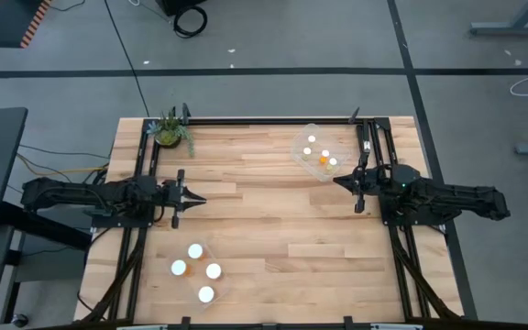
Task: Pick and place medicine bottles into bin by pill shape (circle, oval)
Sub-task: Return to Home Position
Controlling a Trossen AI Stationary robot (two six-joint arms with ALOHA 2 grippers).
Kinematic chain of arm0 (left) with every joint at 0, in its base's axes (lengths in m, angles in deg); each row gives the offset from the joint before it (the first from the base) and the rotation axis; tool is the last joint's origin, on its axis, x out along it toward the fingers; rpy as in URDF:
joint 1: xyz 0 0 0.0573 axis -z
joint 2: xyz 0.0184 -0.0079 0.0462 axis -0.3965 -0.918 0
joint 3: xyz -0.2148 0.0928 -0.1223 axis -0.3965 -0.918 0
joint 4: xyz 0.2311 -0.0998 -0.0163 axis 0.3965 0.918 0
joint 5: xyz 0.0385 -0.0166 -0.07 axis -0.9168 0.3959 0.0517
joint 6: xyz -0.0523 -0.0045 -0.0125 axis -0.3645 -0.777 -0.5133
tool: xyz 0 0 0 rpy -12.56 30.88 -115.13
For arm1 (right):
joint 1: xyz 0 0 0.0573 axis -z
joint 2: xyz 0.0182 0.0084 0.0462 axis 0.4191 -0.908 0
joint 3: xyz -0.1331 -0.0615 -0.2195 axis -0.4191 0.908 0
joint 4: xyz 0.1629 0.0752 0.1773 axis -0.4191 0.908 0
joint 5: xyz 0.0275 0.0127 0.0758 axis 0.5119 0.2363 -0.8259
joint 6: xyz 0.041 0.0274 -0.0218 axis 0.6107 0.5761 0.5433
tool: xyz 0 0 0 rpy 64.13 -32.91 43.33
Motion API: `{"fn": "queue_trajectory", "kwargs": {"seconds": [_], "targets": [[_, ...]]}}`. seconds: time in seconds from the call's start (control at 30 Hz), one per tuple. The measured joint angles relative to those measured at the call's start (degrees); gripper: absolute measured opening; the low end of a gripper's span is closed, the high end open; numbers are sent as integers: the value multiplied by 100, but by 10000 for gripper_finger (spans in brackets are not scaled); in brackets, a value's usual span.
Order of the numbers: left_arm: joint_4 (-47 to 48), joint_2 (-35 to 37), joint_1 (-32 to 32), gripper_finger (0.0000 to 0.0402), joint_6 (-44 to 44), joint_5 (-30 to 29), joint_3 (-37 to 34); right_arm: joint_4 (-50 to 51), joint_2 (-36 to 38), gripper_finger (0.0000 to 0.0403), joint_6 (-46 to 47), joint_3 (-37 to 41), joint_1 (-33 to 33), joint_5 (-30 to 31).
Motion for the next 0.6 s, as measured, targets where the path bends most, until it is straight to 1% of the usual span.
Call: {"fn": "queue_trajectory", "kwargs": {"seconds": [0.27,0.6], "targets": [[-34,0,1,32,4,0,0,0,0,19,9,0,0,0],[-41,0,-1,43,7,0,0,2,0,19,9,0,0,0]]}}
